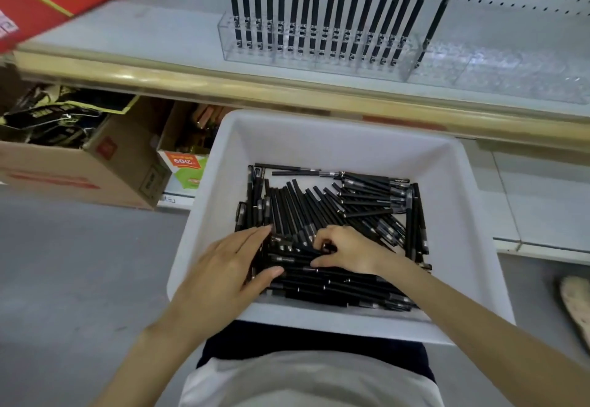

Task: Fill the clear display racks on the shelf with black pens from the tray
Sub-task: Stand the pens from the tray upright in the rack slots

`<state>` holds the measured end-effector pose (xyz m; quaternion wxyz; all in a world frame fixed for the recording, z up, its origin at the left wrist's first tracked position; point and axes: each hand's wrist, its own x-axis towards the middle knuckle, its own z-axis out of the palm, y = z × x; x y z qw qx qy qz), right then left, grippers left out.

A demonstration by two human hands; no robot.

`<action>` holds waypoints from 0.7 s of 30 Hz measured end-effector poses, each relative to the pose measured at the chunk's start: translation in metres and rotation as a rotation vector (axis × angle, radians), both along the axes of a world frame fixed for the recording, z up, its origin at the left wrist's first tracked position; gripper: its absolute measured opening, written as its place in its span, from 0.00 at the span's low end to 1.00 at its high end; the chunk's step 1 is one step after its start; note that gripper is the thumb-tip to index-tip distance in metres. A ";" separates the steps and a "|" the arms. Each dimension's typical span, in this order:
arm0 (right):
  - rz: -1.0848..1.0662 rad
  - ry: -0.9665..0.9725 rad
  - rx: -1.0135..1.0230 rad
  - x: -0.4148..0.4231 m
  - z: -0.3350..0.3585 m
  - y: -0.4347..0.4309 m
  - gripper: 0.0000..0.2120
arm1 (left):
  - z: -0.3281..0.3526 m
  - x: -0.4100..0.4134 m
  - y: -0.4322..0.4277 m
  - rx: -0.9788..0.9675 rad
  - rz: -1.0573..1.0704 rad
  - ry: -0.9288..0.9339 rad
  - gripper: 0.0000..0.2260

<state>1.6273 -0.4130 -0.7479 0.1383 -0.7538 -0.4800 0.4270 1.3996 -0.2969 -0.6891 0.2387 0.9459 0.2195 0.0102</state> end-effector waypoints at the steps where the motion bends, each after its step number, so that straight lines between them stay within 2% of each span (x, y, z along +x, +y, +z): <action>1: -0.014 0.021 0.005 -0.001 -0.001 0.000 0.09 | -0.001 -0.001 -0.001 -0.012 0.017 0.001 0.35; 5: -0.075 0.063 0.053 -0.003 -0.004 0.002 0.09 | -0.007 -0.001 0.002 -0.069 0.070 0.016 0.39; 10: -0.236 0.161 0.196 0.000 0.007 0.002 0.09 | -0.003 0.002 0.002 -0.102 0.100 0.005 0.37; 15: -0.276 0.263 0.313 0.001 0.022 -0.001 0.05 | 0.008 0.021 0.014 -0.422 0.301 -0.177 0.25; 18: -0.309 0.284 0.382 0.002 0.031 0.000 0.01 | 0.012 0.042 0.019 -0.534 0.442 -0.241 0.16; 21: -0.331 0.288 0.447 0.004 0.043 0.002 0.00 | 0.017 0.061 0.020 -0.670 0.478 -0.279 0.06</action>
